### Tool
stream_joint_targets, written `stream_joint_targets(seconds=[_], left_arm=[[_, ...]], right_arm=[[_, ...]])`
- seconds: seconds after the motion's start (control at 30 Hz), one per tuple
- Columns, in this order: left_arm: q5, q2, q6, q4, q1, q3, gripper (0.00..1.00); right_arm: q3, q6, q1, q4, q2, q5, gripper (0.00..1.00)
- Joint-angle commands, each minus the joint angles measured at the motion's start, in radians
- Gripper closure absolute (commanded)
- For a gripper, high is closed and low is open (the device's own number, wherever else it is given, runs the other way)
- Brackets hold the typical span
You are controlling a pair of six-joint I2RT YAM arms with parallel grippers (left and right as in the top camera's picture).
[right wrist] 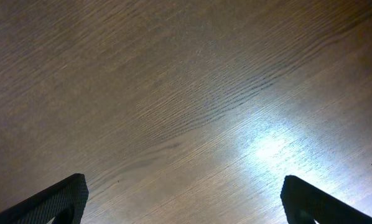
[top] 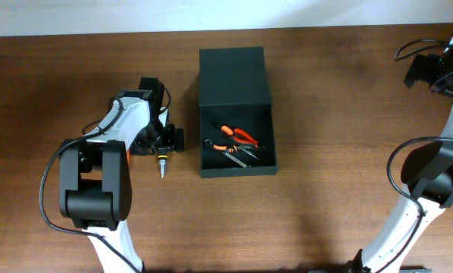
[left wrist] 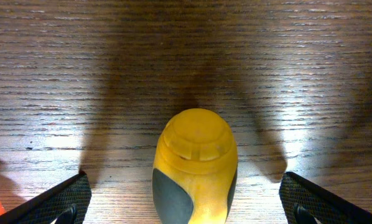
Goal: Pack container
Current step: 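Descend further and close the left gripper on the screwdriver handle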
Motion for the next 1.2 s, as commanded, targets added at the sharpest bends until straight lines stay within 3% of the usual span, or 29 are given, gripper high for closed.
stream_joint_targets(seconds=[0.0, 0.17, 0.5, 0.57, 1.17], left_arm=[[-0.006, 0.013, 0.013, 0.001, 0.003, -0.018, 0.01], [-0.006, 0.013, 0.013, 0.000, 0.003, -0.018, 0.00], [-0.006, 0.013, 0.013, 0.003, 0.003, -0.018, 0.11], [-0.006, 0.013, 0.013, 0.006, 0.003, -0.018, 0.19], [-0.006, 0.013, 0.013, 0.014, 0.003, -0.018, 0.49]], right_arm=[[-0.003, -0.006, -0.007, 0.000, -0.024, 0.016, 0.01], [-0.003, -0.006, -0.007, 0.000, -0.024, 0.016, 0.01], [-0.003, -0.006, -0.007, 0.000, -0.024, 0.016, 0.02], [-0.003, -0.006, -0.007, 0.000, -0.024, 0.016, 0.01], [-0.003, -0.006, -0.007, 0.000, -0.024, 0.016, 0.01]])
